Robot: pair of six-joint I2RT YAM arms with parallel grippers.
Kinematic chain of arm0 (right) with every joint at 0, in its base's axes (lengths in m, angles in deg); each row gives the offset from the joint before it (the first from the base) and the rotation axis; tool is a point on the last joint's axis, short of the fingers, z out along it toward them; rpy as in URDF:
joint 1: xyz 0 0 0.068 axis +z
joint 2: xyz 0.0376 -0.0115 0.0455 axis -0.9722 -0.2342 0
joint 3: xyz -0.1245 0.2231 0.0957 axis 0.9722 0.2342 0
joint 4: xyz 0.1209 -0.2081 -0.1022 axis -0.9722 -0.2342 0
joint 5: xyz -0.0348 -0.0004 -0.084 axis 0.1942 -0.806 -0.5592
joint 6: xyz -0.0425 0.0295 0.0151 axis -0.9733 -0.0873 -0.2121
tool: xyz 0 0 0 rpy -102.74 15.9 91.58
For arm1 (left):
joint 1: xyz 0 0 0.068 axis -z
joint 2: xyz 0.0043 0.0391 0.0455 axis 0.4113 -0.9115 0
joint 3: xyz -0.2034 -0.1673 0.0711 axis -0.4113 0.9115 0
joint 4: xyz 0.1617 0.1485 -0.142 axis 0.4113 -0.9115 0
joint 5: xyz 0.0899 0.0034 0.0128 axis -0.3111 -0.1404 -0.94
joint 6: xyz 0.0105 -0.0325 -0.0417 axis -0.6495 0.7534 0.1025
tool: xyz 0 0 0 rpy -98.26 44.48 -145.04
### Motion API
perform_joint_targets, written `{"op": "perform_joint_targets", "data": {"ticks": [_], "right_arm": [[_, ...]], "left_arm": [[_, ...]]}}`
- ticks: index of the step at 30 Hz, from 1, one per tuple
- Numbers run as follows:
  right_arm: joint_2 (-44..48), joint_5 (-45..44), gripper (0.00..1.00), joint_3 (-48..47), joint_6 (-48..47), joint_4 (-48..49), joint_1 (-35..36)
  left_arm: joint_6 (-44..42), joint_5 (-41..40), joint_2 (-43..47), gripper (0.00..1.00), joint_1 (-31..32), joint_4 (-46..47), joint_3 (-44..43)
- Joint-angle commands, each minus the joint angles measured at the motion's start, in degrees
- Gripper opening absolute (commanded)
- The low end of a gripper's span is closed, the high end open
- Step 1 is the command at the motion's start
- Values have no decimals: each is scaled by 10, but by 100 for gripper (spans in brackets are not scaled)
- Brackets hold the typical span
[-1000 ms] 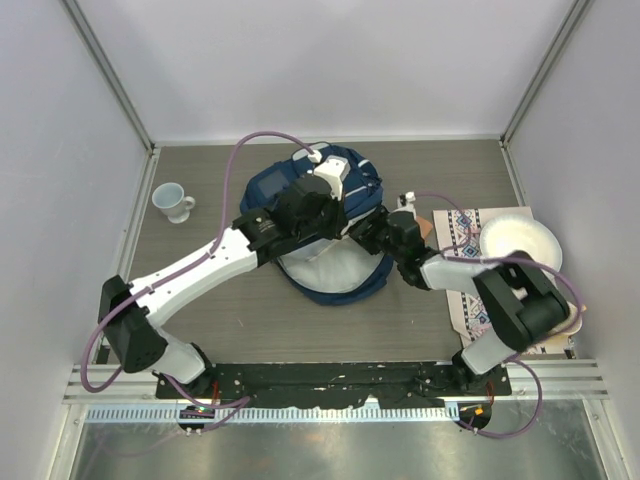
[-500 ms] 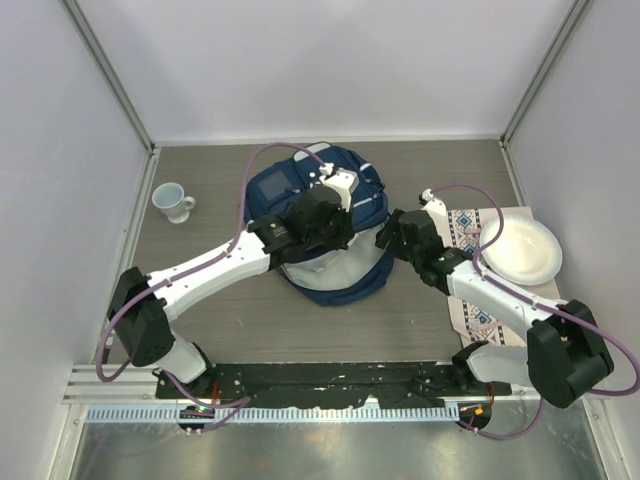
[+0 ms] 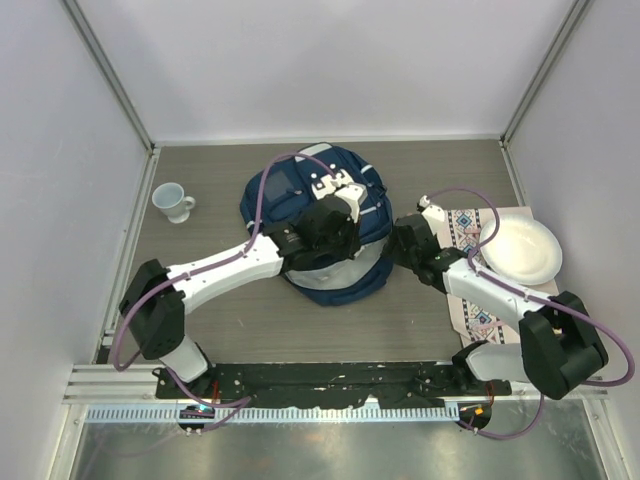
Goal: Pack the student bag
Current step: Place the book in the student bag.
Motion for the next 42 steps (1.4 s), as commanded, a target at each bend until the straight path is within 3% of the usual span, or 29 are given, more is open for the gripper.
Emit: {"op": "perform_joint_targets", "data": {"ticks": [1,3,4,13,16,23,28,30,31,33,34,35,37,42], "right_arm": [[-13,-5,54,11,0,27,-10],[-13,-6,48,15,-2,26,-13],[-8,-7,38,18,-3,26,-14],[63,14,6,46,-3,9,-14],[72,35,1,54,5,6,-14],[84,31,1,65,14,6,-14],[90,13,1,61,19,5,-15],[89,13,1,58,22,4,-17],[92,14,5,57,24,3,-15],[99,9,14,58,25,4,-16],[103,7,29,58,22,2,-18],[114,1,40,58,22,-7,-19],[127,-9,49,56,22,-17,-27],[157,17,62,52,19,-24,-60]], "left_arm": [[17,7,-18,0,3,60,14],[22,5,-22,0,4,64,20],[23,2,-23,0,4,68,22],[24,2,-45,0,4,77,23],[21,-4,-57,0,4,78,15],[-26,27,-80,0,5,42,-22],[-18,78,-108,0,23,39,27],[-9,79,-106,11,30,48,43],[0,80,-98,23,35,50,57],[11,79,-80,36,37,62,72],[22,76,-70,51,38,69,89],[25,72,-41,57,38,75,95],[30,54,-14,69,38,75,104],[26,-34,97,84,38,61,112]]}}
